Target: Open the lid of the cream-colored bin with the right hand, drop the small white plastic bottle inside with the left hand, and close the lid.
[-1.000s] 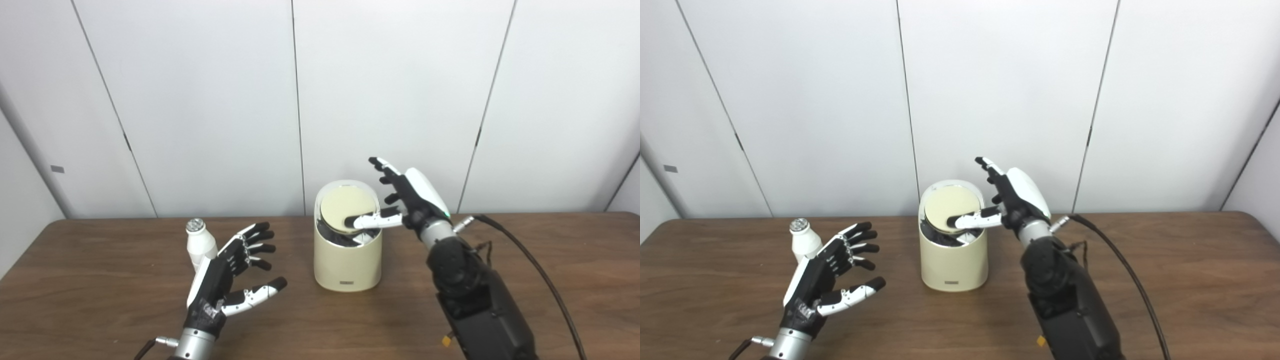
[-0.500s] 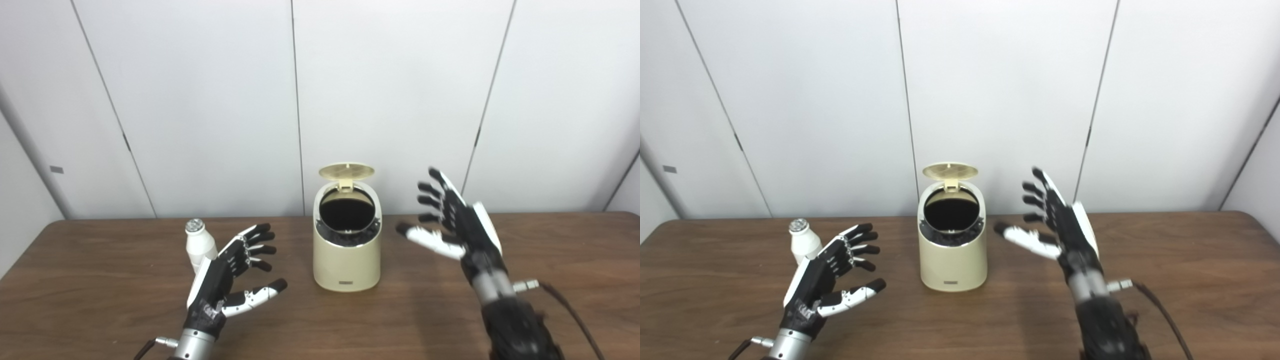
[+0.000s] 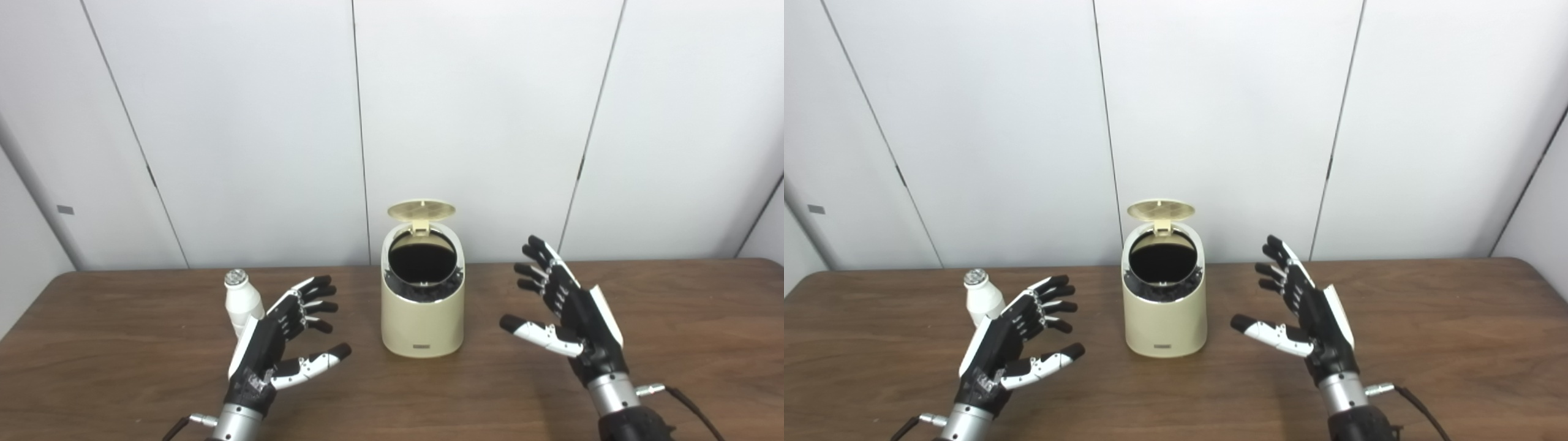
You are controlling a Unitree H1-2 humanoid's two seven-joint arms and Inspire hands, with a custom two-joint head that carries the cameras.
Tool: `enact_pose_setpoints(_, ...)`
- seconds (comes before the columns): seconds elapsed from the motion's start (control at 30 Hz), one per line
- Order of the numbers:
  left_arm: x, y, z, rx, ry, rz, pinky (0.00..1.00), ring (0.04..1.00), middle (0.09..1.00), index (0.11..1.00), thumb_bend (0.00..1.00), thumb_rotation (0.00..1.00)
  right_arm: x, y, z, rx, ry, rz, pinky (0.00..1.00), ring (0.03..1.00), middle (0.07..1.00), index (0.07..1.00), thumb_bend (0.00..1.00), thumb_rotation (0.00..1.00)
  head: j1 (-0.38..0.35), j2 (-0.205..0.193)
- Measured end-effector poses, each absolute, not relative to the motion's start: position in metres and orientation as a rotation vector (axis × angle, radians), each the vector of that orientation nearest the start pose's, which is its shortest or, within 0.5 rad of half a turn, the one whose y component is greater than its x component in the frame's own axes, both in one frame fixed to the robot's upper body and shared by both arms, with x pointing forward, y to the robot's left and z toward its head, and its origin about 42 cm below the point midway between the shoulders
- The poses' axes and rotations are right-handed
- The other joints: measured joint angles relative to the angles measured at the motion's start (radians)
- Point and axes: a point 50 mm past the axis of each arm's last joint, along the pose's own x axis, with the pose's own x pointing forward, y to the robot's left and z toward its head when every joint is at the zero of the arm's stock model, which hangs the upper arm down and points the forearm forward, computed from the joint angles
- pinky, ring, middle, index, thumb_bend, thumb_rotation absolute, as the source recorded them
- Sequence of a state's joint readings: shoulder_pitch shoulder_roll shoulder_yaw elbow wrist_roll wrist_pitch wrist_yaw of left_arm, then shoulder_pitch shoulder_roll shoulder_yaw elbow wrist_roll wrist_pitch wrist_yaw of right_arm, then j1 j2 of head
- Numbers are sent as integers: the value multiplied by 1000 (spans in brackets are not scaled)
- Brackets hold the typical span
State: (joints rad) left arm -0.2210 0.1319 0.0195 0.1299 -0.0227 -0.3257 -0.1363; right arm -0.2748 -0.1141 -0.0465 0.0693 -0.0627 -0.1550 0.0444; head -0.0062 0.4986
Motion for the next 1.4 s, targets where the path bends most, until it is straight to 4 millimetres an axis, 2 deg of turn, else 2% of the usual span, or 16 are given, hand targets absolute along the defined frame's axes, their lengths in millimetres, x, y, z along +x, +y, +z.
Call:
enact_pose_setpoints(0.17,349,237,152,132,-407,-167,580,722,799,835,664,17,365,-235,170,-172,-343,46,796,830,911,920,869,401,3,-2)
enact_pose_setpoints(0.33,349,237,153,140,-409,-164,581,710,791,830,673,39,366,-236,164,-172,-338,43,794,839,919,909,825,344,18,-14)
enact_pose_setpoints(0.43,341,239,166,152,-453,-146,569,703,787,820,667,26,367,-239,159,-176,-338,41,797,840,920,920,807,343,98,-23)
enact_pose_setpoints(0.57,329,251,185,174,-506,-72,540,652,729,773,661,1,368,-247,152,-183,-329,32,831,856,937,931,782,308,176,-37)
enact_pose_setpoints(0.63,322,258,189,192,-521,-25,537,637,710,761,659,0,368,-251,151,-181,-334,25,842,864,947,934,765,285,183,-37)
enact_pose_setpoints(0.73,310,266,191,225,-518,32,501,600,681,742,658,0,372,-259,148,-179,-333,31,849,871,956,942,775,295,245,-46)
enact_pose_setpoints(0.77,305,268,192,233,-517,53,487,588,671,731,658,0,372,-261,148,-177,-332,28,845,868,953,944,780,300,297,-52)
enact_pose_setpoints(0.9,284,275,192,240,-510,176,466,551,618,639,676,4,371,-266,154,-163,-347,19,826,858,935,927,779,274,345,-58)
enact_pose_setpoints(0.97,279,276,189,245,-493,230,485,570,605,523,546,44,369,-263,163,-154,-363,20,752,824,910,905,790,288,362,-63)
enact_pose_setpoints(1.07,272,277,182,269,-464,299,522,611,636,498,514,55,365,-256,182,-150,-395,31,668,779,882,874,785,288,370,-61)
enact_pose_setpoints(1.33,265,296,180,339,-455,479,557,703,736,498,511,57,356,-246,201,-133,-389,41,660,796,887,875,686,148,376,-57)
enact_pose_setpoints(1.37,265,296,179,349,-450,488,571,716,749,644,616,42,355,-244,204,-130,-390,44,690,814,902,888,659,121,376,-57)
enact_pose_setpoints(1.4,266,297,178,353,-442,495,576,721,754,694,652,37,354,-242,206,-129,-391,48,701,820,907,893,650,112,376,-57)
